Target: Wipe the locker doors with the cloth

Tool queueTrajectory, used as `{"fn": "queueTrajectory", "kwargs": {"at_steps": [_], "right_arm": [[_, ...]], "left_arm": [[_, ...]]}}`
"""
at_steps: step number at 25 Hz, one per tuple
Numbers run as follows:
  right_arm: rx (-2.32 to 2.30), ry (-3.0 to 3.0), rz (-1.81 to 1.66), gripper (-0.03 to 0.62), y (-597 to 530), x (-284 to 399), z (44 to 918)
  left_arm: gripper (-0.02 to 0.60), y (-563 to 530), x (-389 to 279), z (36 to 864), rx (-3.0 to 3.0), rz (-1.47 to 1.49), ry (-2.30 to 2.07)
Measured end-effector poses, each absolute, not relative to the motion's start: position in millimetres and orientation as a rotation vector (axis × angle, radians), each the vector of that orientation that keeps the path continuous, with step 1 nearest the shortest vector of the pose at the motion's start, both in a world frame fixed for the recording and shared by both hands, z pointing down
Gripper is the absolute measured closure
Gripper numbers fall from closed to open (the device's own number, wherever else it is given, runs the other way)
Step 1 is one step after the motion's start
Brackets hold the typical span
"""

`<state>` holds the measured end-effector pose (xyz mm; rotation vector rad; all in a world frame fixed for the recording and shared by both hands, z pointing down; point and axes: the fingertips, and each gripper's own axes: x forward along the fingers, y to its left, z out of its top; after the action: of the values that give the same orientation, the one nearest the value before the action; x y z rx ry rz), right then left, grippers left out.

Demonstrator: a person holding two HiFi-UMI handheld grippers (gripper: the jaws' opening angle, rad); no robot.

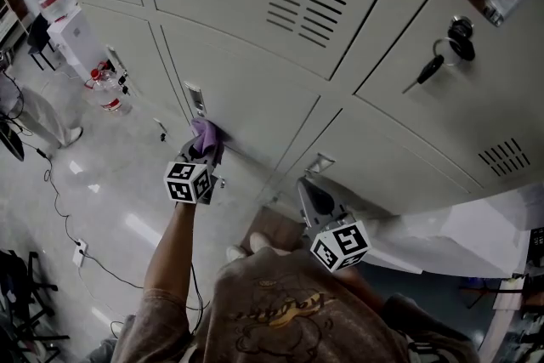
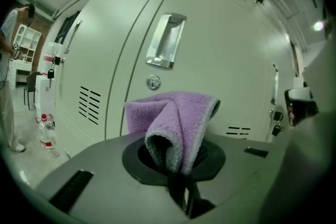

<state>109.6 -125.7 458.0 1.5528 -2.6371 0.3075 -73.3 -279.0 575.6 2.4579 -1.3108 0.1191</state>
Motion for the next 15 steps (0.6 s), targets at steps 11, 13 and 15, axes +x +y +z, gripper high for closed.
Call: {"fn": "queueTrajectory", "kwargs": {"at_steps": [11,13,15], "right_arm": [[1.541,-2.644,0.309,0.597,-128.3,106.8,459.8],[1.546,-2.642,0.307,0.597,-127.7,108.0,459.3],[1.553,-2.639,0.307,0.597,-126.3,109.5,459.3]], "left_arm": [[0.541,-222.3,14.3,569.8,2.559,0.113,-1.082],[0.541,-215.5,24.9,570.0,2.554,0.100,-1.048],[0.541,-210.5,32.7,568.9,2.549,0.084,-1.025]]}}
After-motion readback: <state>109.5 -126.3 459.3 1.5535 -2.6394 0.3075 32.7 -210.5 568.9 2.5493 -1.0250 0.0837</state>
